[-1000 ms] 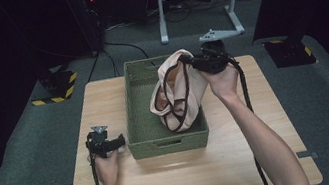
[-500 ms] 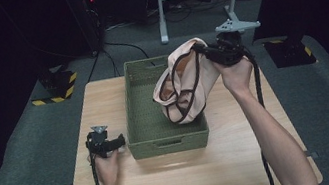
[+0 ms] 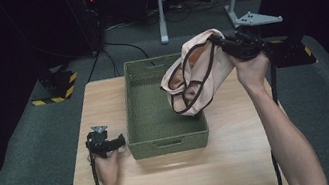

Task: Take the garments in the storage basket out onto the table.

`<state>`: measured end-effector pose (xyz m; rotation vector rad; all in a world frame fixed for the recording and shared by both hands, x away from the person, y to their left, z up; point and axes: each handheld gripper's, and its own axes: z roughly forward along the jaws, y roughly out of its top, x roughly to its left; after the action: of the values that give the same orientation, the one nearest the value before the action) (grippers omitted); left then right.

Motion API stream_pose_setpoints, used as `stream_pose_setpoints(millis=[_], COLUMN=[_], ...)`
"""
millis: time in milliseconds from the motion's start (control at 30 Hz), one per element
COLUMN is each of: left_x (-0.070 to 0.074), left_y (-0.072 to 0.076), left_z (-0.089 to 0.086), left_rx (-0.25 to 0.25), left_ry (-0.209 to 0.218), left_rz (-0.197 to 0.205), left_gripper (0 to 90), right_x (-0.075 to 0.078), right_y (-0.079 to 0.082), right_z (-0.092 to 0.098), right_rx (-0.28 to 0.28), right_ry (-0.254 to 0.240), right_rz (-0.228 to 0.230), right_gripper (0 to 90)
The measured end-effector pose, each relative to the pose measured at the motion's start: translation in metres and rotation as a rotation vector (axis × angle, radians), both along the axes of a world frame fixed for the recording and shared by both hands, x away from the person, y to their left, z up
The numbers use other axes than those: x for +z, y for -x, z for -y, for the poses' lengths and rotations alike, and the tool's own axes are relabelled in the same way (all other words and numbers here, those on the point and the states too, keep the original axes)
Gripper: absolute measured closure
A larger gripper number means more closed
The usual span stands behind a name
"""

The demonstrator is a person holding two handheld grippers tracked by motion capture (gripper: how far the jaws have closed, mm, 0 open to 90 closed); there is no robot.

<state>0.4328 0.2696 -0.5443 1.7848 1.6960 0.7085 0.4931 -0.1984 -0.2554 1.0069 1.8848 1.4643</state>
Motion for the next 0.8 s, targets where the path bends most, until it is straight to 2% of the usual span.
stream_pose_setpoints(millis=[300, 800], left_x=[0.000, 0.000], left_y=[0.000, -0.001], left_z=[0.000, 0.000], left_rx=[0.000, -0.002], left_ry=[0.000, 0.000], left_rz=[0.000, 0.000], left_gripper=[7.0, 7.0], right_x=[0.007, 0.012], right_y=[0.006, 0.010], right_z=[0.023, 0.055], right_rx=[-0.057, -0.129], right_ry=[0.002, 0.016], right_rz=[0.024, 0.026], right_gripper=[85.9, 85.8])
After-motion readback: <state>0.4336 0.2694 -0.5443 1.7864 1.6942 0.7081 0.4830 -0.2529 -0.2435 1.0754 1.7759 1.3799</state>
